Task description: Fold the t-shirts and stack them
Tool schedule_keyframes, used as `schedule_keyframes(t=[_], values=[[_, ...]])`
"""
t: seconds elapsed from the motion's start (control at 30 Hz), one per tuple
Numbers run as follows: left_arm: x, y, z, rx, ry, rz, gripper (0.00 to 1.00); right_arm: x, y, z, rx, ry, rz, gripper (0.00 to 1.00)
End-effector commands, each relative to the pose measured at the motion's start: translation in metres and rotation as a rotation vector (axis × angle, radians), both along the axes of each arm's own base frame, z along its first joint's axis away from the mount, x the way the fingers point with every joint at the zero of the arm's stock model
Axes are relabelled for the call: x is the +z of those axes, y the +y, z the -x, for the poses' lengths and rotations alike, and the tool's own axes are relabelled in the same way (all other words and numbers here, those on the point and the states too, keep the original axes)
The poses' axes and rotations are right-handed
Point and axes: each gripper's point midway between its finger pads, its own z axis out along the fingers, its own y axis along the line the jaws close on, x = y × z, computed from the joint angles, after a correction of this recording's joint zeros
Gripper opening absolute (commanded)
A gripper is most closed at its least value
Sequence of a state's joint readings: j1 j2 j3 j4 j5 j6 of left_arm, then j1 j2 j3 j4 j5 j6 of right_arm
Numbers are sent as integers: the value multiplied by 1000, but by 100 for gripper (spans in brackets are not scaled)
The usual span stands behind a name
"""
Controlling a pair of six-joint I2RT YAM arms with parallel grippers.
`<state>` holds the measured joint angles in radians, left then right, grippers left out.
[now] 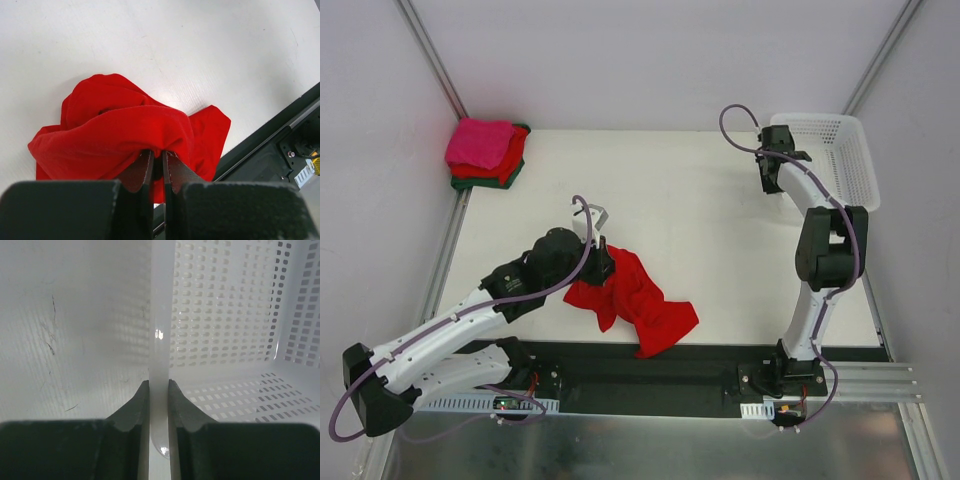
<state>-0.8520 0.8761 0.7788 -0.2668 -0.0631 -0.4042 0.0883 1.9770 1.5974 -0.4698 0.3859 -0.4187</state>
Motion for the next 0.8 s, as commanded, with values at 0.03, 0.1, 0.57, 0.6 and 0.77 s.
schedule_keyframes(t=[0.03, 0.1, 0.57, 0.6, 0.77], values=[[19, -4, -2, -17, -36, 16, 0, -20, -3, 3, 68, 117, 55, 1], [18, -3, -3, -17, -35, 11, 0, -23, -9, 3, 65, 130, 87, 1], [14, -3, -8, -18, -21, -9, 0, -11, -36, 2, -44, 102, 141, 52], [13, -3, -7, -18, -19, -8, 0, -9, -37, 3, -51, 99, 139, 65], [14, -3, -7, -17, -15, -2, 0, 5, -40, 5, -78, 60, 141, 86]])
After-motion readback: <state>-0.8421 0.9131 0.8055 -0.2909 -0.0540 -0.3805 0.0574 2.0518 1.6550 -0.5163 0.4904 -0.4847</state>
